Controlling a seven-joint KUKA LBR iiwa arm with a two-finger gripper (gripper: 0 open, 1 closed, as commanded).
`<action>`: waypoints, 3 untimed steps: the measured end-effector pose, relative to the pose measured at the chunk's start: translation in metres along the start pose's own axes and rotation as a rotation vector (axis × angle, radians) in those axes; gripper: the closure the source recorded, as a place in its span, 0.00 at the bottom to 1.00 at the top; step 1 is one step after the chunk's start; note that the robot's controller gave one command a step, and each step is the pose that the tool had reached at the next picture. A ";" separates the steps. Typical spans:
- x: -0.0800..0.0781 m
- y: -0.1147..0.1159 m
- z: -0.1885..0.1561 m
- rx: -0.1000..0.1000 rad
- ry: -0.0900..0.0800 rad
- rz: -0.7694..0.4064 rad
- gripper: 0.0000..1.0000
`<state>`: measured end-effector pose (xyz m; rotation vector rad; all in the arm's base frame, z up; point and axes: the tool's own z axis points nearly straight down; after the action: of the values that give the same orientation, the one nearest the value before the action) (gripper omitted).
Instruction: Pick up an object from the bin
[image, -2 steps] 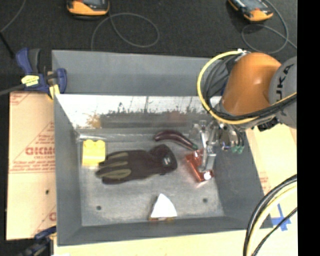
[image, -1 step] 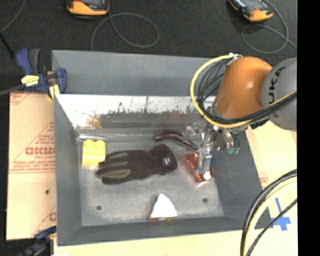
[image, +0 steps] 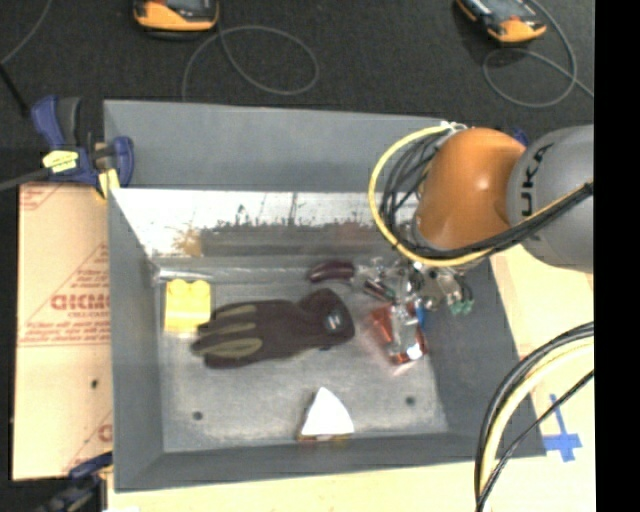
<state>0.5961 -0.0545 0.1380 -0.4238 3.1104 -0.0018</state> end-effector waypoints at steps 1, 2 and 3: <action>-0.020 0.019 0.042 0.002 -0.009 0.282 0.00; -0.028 0.027 0.057 0.001 -0.003 0.296 0.00; -0.016 0.046 0.066 0.002 -0.012 0.531 1.00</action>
Offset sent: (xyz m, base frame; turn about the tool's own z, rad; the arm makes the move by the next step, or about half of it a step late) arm 0.0295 0.0415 -0.0652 0.0593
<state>0.5991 -0.0055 0.0720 0.4055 3.1002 -0.0006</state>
